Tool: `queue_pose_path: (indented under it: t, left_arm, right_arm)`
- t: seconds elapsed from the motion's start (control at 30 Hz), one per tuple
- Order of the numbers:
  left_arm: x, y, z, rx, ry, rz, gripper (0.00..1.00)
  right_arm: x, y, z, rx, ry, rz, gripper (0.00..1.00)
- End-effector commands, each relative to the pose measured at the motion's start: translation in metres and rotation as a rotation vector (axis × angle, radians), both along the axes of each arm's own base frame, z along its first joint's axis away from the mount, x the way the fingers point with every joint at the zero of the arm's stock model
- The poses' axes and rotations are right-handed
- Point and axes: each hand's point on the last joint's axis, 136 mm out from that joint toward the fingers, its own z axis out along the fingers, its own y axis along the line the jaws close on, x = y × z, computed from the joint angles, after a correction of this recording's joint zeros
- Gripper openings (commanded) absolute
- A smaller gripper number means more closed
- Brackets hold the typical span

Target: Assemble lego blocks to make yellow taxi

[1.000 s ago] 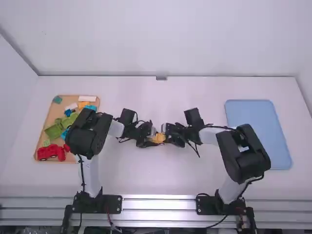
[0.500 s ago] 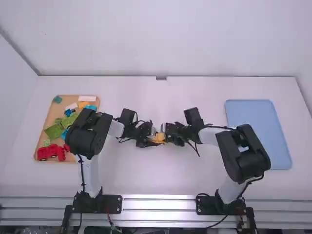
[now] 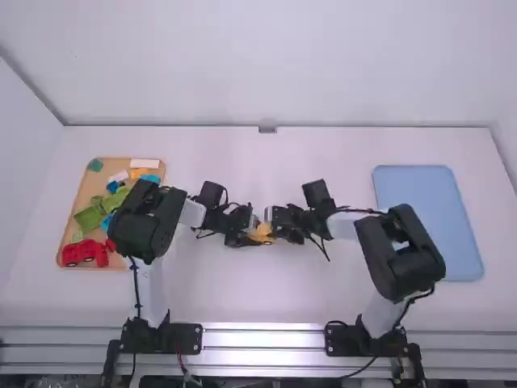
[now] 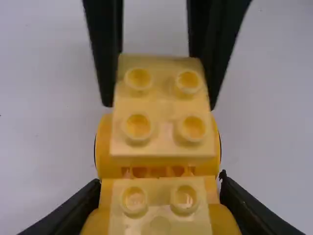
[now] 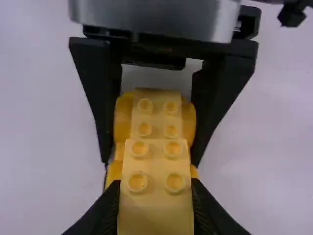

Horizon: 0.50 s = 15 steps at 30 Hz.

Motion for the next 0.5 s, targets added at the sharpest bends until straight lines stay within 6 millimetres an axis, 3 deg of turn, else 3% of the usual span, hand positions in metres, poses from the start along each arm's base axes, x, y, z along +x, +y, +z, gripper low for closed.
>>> queue_pose_path:
  t: [0.0,0.17,0.47]
  left_arm:
    - [-0.0070,0.0021,-0.0101,0.022,0.014,-0.009,0.49]
    - [-0.0070,0.0021,-0.0101,0.022,0.020,-0.005,0.49]
    - [-0.0041,0.0014,-0.0089,0.018,0.003,-0.005,0.50]
  right_arm:
    - [-0.0048,-0.0017,-0.0119,0.030,0.055,0.006,0.00]
    - [-0.0076,-0.0036,-0.0030,0.126,0.100,0.026,0.01]
    - [-0.0109,0.0003,-0.0054,0.110,0.100,0.035,0.02]
